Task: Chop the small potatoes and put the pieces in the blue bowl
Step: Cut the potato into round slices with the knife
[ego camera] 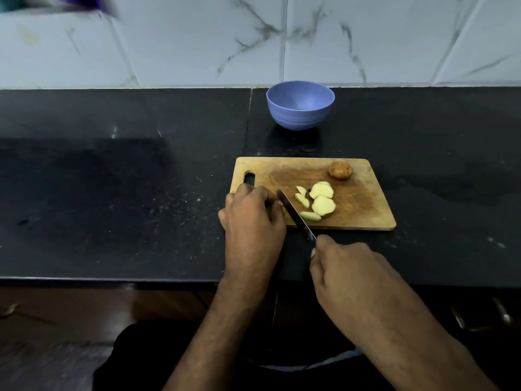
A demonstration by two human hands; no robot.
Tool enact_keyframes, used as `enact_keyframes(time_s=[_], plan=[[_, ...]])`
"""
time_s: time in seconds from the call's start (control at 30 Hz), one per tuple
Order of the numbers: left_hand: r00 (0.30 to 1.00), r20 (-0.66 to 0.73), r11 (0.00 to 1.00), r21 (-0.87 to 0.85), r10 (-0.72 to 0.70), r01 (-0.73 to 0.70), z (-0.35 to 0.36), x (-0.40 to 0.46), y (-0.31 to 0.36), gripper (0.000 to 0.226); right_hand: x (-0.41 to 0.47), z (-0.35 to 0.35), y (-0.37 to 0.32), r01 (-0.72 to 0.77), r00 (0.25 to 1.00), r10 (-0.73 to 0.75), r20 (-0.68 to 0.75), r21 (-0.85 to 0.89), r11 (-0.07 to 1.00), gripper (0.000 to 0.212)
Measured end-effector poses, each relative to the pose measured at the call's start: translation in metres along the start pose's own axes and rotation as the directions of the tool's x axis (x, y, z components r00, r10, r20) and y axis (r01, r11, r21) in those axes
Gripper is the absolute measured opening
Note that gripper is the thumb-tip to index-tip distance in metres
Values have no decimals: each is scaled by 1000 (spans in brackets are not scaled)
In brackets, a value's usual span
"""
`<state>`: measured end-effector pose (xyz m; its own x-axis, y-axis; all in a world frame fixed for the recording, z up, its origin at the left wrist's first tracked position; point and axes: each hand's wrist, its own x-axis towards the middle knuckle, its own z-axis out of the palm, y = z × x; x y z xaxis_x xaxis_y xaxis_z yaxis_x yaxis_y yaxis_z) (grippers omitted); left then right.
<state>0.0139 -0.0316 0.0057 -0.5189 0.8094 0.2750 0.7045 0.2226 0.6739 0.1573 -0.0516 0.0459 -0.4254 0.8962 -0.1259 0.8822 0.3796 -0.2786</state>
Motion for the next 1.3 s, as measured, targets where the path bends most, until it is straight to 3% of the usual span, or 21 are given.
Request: enact_keyframes(time_s=[0.37, 0.6, 0.7, 0.97, 1.2, 1.3], plan=[[999, -24, 999, 2, -46, 46, -2, -6, -2, 5, 24, -24, 7, 62, 997, -64, -43, -41, 997, 24], [1000, 26, 998, 67, 1, -3, -3, -7, 0, 27, 5, -24, 15, 37, 999, -37, -27, -3, 999, 25], [999, 37, 994, 108, 6, -10, 0, -4, -2, 22, 2, -22, 15, 26, 1000, -27, -16, -11, 1000, 23], [998, -55, 995, -86, 36, -40, 0, 2, -7, 10, -3, -12, 11, 17, 998, -18, -57, -20, 1000, 25], [964, 61, 963, -101, 259, -252, -7, -9, 3, 21, -7, -8, 7, 24, 996, -30, -85, -74, 997, 29], [975, 115, 980, -71, 191, -184, -4, -7, 4, 22, -8, -9, 7, 21, 998, -25, -63, -62, 998, 29]])
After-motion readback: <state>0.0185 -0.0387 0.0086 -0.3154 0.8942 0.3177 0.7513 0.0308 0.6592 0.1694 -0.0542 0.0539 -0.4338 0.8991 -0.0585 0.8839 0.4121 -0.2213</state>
